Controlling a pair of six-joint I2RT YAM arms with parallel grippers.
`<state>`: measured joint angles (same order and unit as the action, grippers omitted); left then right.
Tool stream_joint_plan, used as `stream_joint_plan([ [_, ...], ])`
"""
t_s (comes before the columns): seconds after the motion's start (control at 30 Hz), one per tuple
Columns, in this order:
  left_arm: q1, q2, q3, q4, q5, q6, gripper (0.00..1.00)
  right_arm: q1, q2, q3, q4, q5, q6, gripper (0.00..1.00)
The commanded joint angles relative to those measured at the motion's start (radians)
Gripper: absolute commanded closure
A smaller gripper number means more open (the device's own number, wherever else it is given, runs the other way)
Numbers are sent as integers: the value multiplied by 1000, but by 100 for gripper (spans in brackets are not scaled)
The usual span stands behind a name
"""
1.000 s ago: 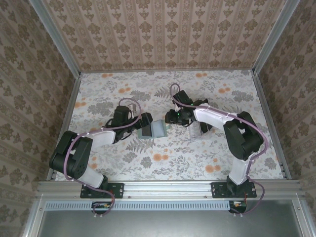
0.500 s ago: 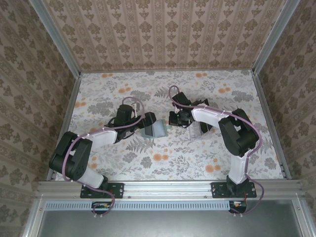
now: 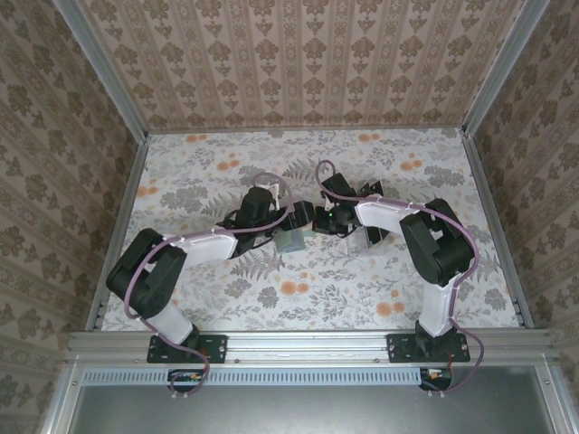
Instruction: Put the credit cards into the card holder
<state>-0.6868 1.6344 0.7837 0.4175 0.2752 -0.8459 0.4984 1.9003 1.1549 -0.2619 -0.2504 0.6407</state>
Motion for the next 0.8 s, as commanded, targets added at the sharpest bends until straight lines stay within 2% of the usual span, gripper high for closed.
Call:
stream_joint_plan([
  [0.0, -5, 31, -5, 49, -34, -35, 0, -6, -21, -22, 18, -32, 20, 100],
  [0.43, -11, 176, 0, 101, -57, -56, 0, -7, -23, -47, 46, -58, 40, 100],
  [0.6, -2, 110, 29, 41, -63, -18, 0, -7, -27, -39, 36, -59, 33, 100],
  [0.77, 40, -30, 96, -176, -61, 90, 0, -7, -24, -30, 23, -57, 24, 100],
])
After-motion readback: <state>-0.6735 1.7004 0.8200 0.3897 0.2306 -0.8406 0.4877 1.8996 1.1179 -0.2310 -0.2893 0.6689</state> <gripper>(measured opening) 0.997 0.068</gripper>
